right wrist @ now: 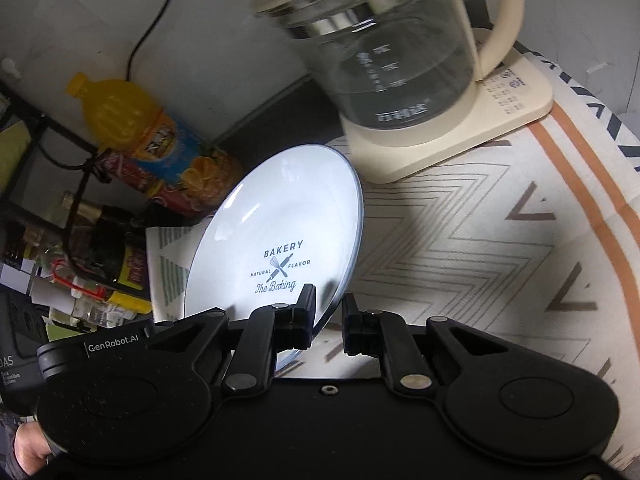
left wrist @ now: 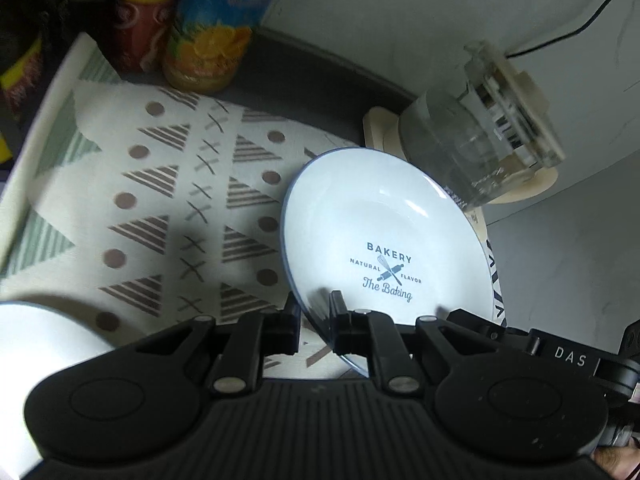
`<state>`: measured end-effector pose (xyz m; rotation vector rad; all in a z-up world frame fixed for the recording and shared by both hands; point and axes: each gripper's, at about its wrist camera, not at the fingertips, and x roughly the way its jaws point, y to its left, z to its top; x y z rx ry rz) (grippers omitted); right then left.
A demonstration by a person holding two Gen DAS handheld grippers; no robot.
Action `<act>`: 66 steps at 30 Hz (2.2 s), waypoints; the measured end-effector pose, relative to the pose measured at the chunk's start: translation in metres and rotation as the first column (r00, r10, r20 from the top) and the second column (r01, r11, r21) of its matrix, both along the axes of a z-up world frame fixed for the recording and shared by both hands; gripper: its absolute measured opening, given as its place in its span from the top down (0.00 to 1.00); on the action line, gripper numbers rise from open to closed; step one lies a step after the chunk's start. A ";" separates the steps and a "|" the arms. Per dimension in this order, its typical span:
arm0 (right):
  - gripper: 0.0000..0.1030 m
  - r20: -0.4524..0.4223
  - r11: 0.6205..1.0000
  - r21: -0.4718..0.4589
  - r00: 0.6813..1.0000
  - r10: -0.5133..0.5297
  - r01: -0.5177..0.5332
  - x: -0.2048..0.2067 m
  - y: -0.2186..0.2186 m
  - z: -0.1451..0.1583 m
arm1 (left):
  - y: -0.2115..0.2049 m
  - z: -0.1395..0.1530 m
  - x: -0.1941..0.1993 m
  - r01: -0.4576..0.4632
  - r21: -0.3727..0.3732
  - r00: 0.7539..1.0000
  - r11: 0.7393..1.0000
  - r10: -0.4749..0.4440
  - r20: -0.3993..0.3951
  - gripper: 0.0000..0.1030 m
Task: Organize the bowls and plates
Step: 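Lift the 'BAKERY' plate with both grippers toward the plate stack, then lower the 'BAKERY' plate with both grippers onto the 'Sweet' plate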
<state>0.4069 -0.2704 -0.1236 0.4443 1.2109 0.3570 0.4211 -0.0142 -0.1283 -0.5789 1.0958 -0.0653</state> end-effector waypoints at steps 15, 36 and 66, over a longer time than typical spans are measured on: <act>0.88 0.044 1.000 0.009 0.999 0.025 -0.025 -0.042 0.055 0.024 | 0.054 0.021 -0.056 -0.030 0.006 0.998 1.000 0.029 0.053 0.88; 0.88 0.049 0.999 -0.027 0.998 0.037 -0.035 -0.112 0.103 0.020 | 0.105 0.017 -0.125 -0.037 0.000 0.998 0.999 0.037 0.048 0.88; 0.87 -0.008 0.983 -0.116 0.990 0.142 -0.142 -0.160 0.136 -0.008 | 0.141 -0.018 -0.190 -0.080 0.010 0.996 0.997 0.080 -0.034 0.88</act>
